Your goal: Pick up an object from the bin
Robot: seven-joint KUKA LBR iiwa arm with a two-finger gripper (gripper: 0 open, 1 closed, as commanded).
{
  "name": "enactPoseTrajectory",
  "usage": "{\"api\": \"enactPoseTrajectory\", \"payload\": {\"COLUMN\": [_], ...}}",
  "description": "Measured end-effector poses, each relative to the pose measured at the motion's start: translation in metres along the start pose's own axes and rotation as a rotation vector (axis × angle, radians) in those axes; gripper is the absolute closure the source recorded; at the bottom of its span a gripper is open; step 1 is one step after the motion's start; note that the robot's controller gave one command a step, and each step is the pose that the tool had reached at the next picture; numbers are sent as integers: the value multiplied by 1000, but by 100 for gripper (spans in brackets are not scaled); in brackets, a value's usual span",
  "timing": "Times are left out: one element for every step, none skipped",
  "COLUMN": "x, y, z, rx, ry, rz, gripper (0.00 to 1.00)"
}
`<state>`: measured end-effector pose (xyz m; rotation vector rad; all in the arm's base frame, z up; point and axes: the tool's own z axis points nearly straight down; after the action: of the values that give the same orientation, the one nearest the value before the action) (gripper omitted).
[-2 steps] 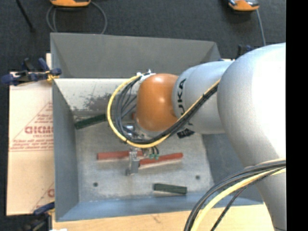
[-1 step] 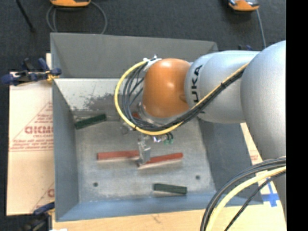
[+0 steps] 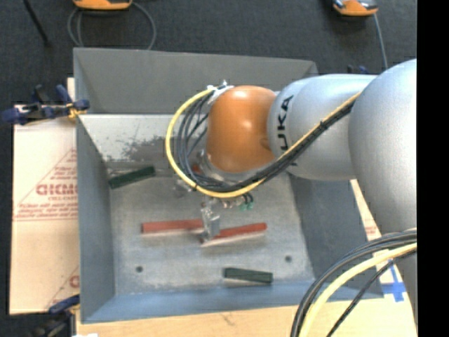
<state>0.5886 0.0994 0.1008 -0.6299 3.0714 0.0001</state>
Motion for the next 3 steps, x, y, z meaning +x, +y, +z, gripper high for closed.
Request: {"api": "enactPoseTrajectory", "payload": {"x": [9,8,8], "y": [5,4,4], "z": [31,30,30], "rx": [-2,-2,-2], "ry": [6,3,3], "rz": [288,290,293], "gripper": [0,0,100]}}
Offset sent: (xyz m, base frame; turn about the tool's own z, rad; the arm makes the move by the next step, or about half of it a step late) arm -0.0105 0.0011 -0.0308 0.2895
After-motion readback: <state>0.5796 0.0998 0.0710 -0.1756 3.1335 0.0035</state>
